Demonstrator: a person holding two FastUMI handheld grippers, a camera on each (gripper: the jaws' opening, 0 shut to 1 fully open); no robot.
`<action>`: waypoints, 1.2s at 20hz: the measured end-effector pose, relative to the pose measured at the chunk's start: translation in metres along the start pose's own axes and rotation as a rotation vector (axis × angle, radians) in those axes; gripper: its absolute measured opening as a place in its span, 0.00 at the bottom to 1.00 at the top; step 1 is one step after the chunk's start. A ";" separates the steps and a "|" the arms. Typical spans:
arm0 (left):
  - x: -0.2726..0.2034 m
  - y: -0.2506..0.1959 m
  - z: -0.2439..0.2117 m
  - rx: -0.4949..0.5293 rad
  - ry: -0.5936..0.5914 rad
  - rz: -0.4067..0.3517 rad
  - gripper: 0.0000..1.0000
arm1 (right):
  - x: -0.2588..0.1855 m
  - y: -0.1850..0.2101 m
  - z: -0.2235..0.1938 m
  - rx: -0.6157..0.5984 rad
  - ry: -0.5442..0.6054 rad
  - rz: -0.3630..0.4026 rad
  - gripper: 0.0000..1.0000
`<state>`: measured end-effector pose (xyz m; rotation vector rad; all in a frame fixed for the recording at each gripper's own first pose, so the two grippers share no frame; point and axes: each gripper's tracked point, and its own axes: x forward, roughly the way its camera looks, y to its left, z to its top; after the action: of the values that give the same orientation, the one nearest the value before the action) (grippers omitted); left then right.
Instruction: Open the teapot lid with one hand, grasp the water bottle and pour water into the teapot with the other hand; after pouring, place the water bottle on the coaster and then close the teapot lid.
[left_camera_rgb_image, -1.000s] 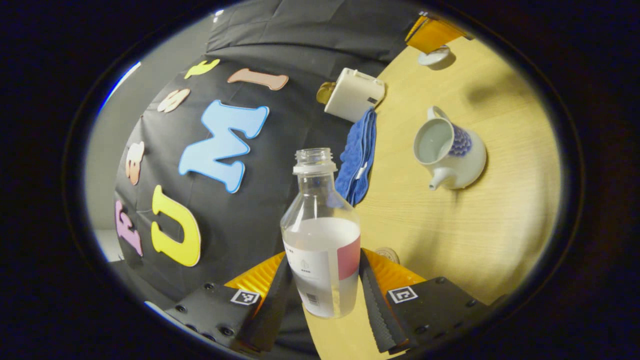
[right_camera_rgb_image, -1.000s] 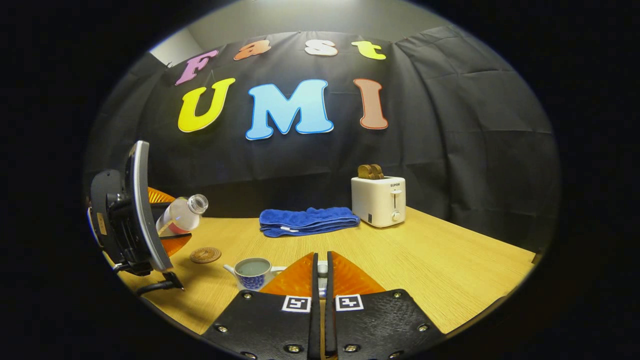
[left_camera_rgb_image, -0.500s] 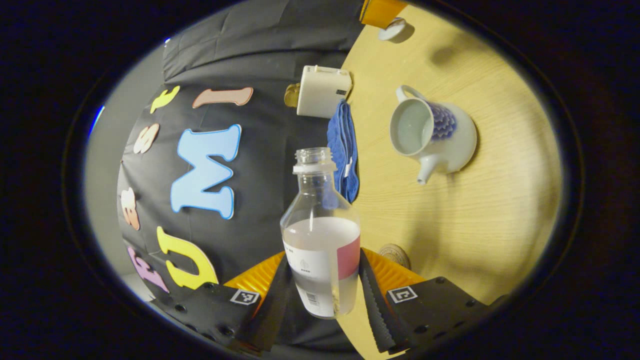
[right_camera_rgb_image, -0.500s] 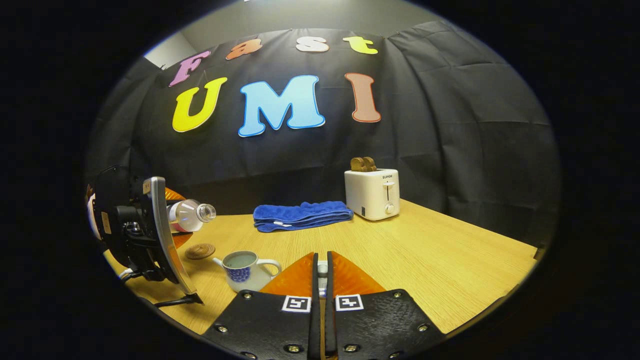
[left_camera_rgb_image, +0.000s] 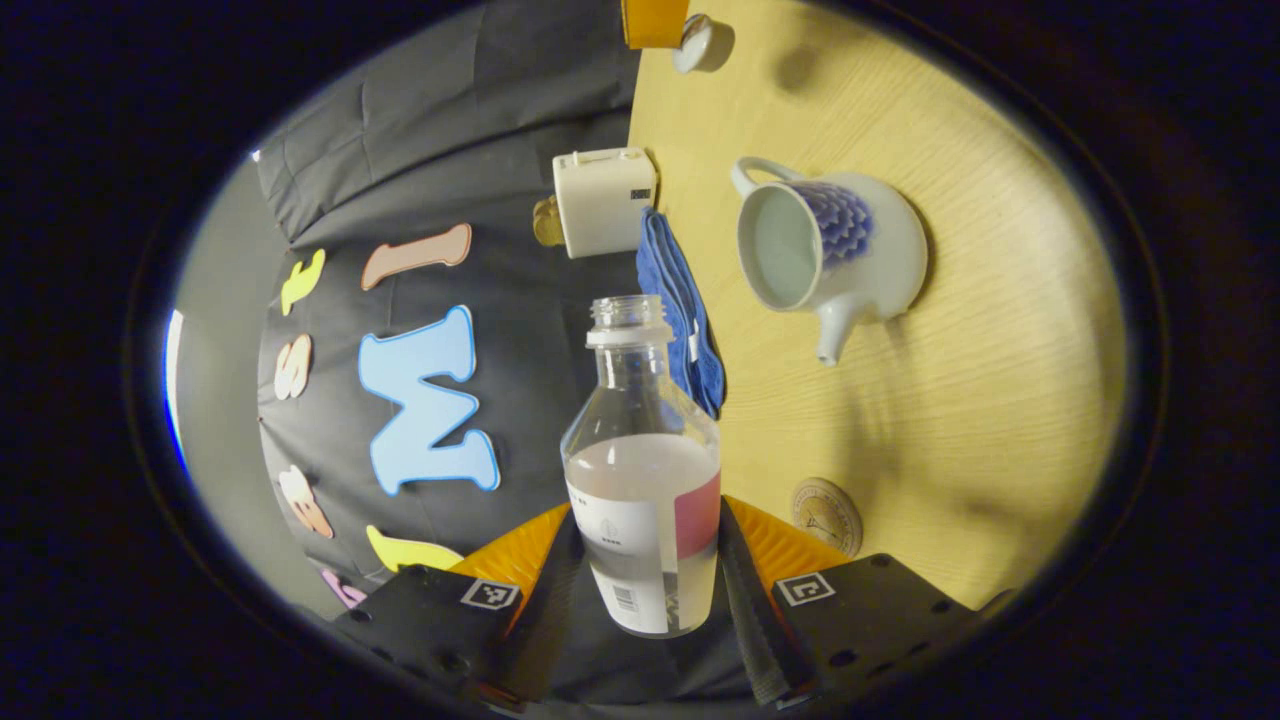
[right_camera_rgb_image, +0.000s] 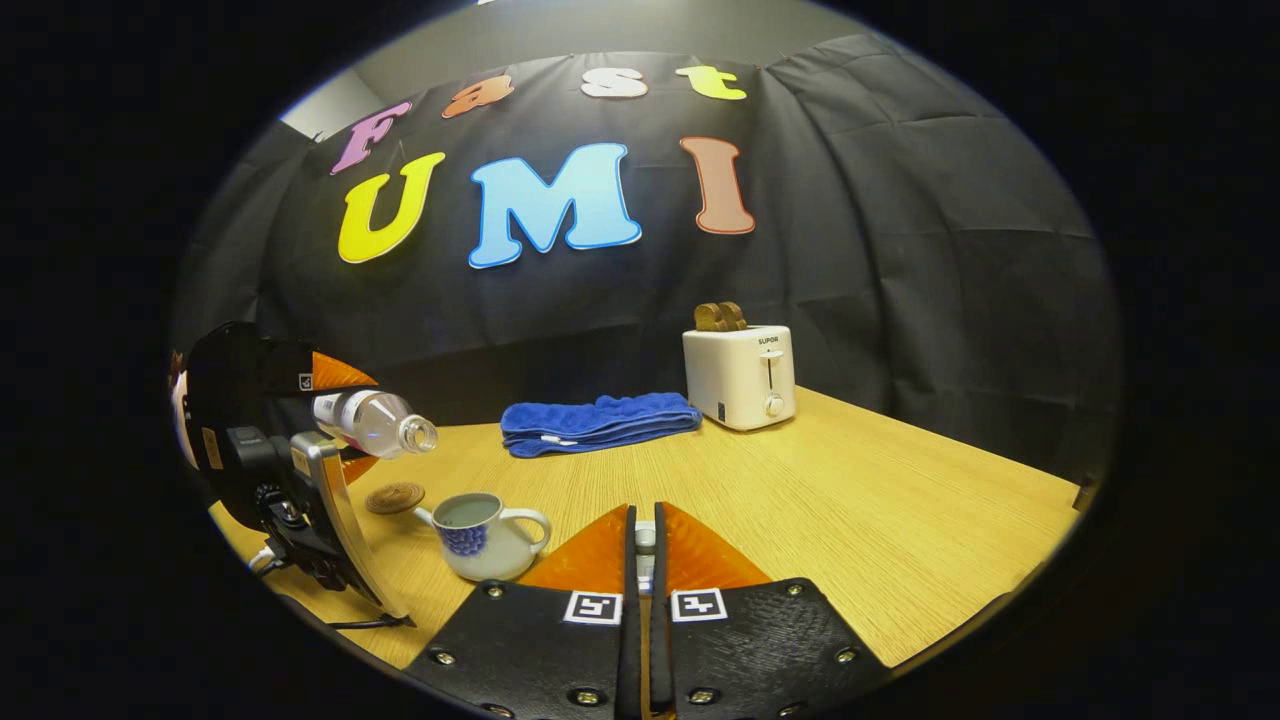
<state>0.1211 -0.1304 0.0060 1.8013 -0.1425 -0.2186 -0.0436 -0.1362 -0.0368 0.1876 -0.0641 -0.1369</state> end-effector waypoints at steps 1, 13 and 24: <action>-0.003 0.001 0.000 0.016 -0.002 0.002 0.84 | 0.000 -0.002 -0.001 0.006 0.004 -0.003 0.04; -0.008 0.011 -0.003 0.140 0.009 0.008 0.84 | -0.004 -0.010 -0.008 0.035 0.017 -0.009 0.04; -0.009 0.024 -0.009 0.230 0.018 0.021 0.84 | -0.003 -0.008 -0.008 0.044 0.014 0.001 0.04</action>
<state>0.1145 -0.1253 0.0319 2.0286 -0.1791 -0.1766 -0.0473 -0.1426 -0.0459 0.2322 -0.0537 -0.1331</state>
